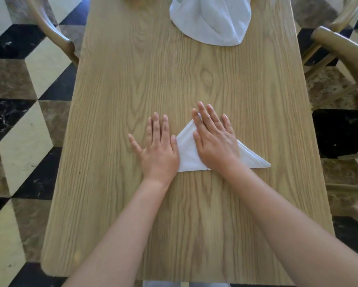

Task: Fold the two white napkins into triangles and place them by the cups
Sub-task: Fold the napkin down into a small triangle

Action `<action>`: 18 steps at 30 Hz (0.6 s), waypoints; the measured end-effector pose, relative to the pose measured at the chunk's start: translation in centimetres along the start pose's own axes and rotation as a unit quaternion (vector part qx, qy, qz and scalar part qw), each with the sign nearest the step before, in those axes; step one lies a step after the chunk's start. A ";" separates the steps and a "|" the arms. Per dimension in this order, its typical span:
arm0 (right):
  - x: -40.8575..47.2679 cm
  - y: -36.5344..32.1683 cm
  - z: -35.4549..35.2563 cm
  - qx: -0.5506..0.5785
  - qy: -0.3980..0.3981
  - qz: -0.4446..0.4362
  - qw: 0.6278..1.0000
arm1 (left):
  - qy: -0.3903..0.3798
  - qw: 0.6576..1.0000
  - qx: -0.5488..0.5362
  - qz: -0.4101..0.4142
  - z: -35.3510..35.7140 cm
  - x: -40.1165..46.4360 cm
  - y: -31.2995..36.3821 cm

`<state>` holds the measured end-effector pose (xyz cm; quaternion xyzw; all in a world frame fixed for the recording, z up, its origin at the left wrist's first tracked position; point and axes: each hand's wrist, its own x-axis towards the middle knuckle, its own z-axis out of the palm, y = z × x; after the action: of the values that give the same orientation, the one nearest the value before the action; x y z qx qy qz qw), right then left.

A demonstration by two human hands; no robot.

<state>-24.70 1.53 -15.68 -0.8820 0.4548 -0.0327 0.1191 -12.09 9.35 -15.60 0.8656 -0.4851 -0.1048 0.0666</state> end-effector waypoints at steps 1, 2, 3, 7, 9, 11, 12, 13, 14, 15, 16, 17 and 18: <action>0.0 0.0 0.0 0.000 -0.002 -0.001 1.000 | 0.001 1.000 -0.009 -0.018 -0.2 -0.7 -0.8; 0.0 0.0 0.0 0.001 -0.002 -0.001 1.000 | 0.000 0.999 -0.022 -0.035 -0.4 -1.4 -1.6; 0.0 0.0 0.0 0.001 -0.002 -0.001 1.000 | -0.001 0.998 -0.035 -0.049 -0.6 -2.0 -2.2; -0.2 0.0 0.1 -0.002 -0.003 0.003 1.000 | 0.011 0.995 -0.039 -0.088 -1.2 -4.6 -4.0; -0.1 0.0 0.1 -0.006 -0.004 0.003 1.000 | 0.010 0.994 -0.041 -0.097 -1.2 -5.3 -4.3; 0.0 0.0 0.0 -0.004 -0.009 0.000 1.000 | 0.008 0.994 -0.042 -0.096 -1.3 -5.3 -4.2; -0.1 0.0 -0.1 -0.003 -0.012 -0.001 1.000 | 0.010 0.995 -0.043 -0.093 -1.3 -5.4 -4.2; -0.4 0.0 -0.2 -0.004 -0.013 -0.003 1.000 | 0.014 0.995 -0.045 -0.089 -1.3 -5.8 -4.2; -1.0 0.0 -0.2 -0.006 -0.014 -0.008 1.000 | 0.016 0.995 -0.049 -0.085 -1.3 -6.4 -4.2; -1.8 -0.1 -0.1 -0.010 -0.014 -0.016 1.000 | 0.015 0.995 -0.053 -0.082 -1.3 -7.2 -4.3; -2.6 -0.1 0.0 -0.015 -0.017 -0.025 0.999 | 0.011 0.995 -0.057 -0.078 -1.2 -8.2 -4.4; -3.3 -0.2 0.1 -0.019 -0.021 -0.032 0.999 | 0.006 0.995 -0.058 -0.077 -1.0 -9.1 -4.5; -3.8 -0.2 0.2 -0.021 -0.025 -0.036 0.999 | 0.002 0.995 -0.057 -0.078 -0.8 -9.9 -4.5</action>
<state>-26.73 4.75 -15.62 -0.9009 0.4198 -0.0048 0.1105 -13.16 20.16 -14.60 0.8957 -0.4093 -0.1356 0.1088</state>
